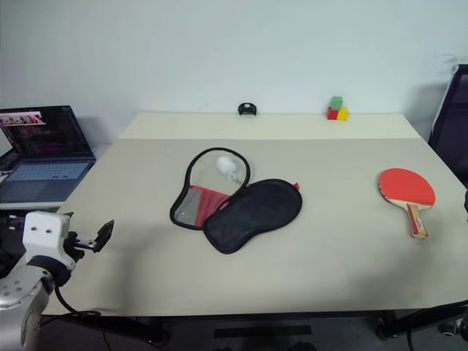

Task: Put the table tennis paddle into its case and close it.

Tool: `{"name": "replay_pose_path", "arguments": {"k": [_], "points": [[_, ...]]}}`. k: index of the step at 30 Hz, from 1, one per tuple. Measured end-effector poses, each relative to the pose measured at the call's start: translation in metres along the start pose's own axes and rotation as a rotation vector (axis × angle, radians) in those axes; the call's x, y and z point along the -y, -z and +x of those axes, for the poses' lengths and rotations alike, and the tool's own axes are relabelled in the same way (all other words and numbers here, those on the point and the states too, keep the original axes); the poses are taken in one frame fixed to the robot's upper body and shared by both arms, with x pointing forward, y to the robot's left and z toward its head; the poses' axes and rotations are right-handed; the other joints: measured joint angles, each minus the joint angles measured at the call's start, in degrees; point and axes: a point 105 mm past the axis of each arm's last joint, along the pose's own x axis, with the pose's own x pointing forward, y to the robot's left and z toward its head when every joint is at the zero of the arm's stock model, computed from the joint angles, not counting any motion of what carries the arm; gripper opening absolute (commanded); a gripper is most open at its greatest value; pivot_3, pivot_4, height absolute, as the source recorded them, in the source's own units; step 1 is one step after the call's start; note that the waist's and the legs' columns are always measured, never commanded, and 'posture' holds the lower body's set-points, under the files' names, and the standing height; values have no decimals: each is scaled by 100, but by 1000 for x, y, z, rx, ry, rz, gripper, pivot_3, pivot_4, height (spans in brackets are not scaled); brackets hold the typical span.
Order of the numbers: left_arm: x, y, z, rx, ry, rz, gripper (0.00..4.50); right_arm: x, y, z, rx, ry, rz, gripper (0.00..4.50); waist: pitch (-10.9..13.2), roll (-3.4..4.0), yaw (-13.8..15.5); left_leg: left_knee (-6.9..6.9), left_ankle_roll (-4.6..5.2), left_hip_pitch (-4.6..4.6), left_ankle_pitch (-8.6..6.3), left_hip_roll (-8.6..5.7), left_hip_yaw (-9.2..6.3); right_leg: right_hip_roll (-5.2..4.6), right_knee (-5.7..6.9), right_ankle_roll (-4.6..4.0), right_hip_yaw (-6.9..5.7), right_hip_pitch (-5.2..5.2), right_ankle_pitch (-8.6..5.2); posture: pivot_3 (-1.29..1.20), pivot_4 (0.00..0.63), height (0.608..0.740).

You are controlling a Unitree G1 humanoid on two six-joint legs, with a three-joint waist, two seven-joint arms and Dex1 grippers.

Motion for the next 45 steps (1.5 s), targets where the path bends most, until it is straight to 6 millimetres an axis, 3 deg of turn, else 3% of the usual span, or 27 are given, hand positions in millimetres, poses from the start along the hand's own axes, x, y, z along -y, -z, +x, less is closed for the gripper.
{"name": "replay_pose_path", "arguments": {"k": [8,15,24,28,33,38,45], "points": [[-6,7,3,-1,-68,-8,4500,-3,-1,1,-5,-14,-1,3712,0,0,1,0,0,1,0,0,1,0,0,0,0,0,0,0,150,740],[-11,1,9,44,-122,1,4500,-20,-23,7,74,-85,27,3712,0,-1,-9,-1,0,-1,-1,0,1,0,-3,1,0,0,1,0,150,740],[-20,11,11,40,-153,-20,4500,-54,-12,8,67,-223,21,3712,0,0,6,-1,1,0,-1,0,-3,-2,-2,1,-4,0,1,0,150,740],[-22,14,21,35,-165,-39,4500,-94,-3,-2,58,-418,43,3712,-3,-4,7,3,1,-1,-1,1,-8,-2,3,2,-8,0,1,0,150,740],[-7,-12,40,123,-86,-46,4500,-154,0,-22,41,-648,83,3712,-3,-3,14,6,1,-4,-1,-1,-9,-5,8,5,-6,-5,3,0,150,740],[10,-30,50,173,78,-46,4500,-185,-25,-49,64,-817,53,3712,-3,-3,23,3,0,-13,-1,-1,-14,-6,5,4,-12,-13,3,0,150,740],[52,-88,62,317,430,-58,4500,-218,-29,-101,-42,-1057,25,3712,-3,-4,84,8,0,-20,-1,-5,-25,-7,1,4,-18,-12,3,0,150,740]]}}
